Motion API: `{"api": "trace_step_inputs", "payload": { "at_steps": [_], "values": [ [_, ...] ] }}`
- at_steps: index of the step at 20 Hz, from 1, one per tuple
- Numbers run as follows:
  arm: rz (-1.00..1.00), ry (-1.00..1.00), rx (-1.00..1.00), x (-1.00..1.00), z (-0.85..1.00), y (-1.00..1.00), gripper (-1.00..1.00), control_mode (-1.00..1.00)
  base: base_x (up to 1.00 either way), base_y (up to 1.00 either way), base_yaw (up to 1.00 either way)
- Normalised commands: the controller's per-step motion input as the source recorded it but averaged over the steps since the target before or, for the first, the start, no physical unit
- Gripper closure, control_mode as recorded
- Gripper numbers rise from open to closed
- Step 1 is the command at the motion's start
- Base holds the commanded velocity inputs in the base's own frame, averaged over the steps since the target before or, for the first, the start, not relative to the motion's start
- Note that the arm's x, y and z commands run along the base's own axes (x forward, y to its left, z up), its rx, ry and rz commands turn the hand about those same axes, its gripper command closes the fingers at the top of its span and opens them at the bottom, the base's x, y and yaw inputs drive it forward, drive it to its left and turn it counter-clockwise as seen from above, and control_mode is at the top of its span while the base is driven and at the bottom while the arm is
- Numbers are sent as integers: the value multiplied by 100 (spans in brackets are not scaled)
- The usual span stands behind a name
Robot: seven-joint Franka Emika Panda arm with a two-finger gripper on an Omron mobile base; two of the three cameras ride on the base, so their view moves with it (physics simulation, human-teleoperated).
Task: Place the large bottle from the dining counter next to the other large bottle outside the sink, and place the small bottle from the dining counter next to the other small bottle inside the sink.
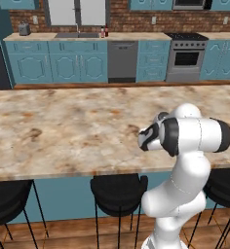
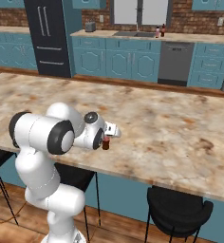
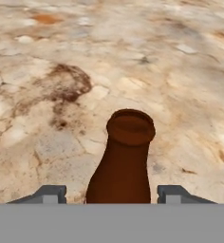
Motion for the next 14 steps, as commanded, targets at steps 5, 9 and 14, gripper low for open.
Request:
{"api": "trace_step_inputs", "payload": {
  "at_steps": [5,9,14],
  "values": [
    [0,-1,0,2,0,0,100,-100,0,0,0],
    [0,-7,0,-3,2,0,100,-100,0,0,0],
    [0,-9,0,-20,16,0,100,-100,0,0,0]
  ]
}}
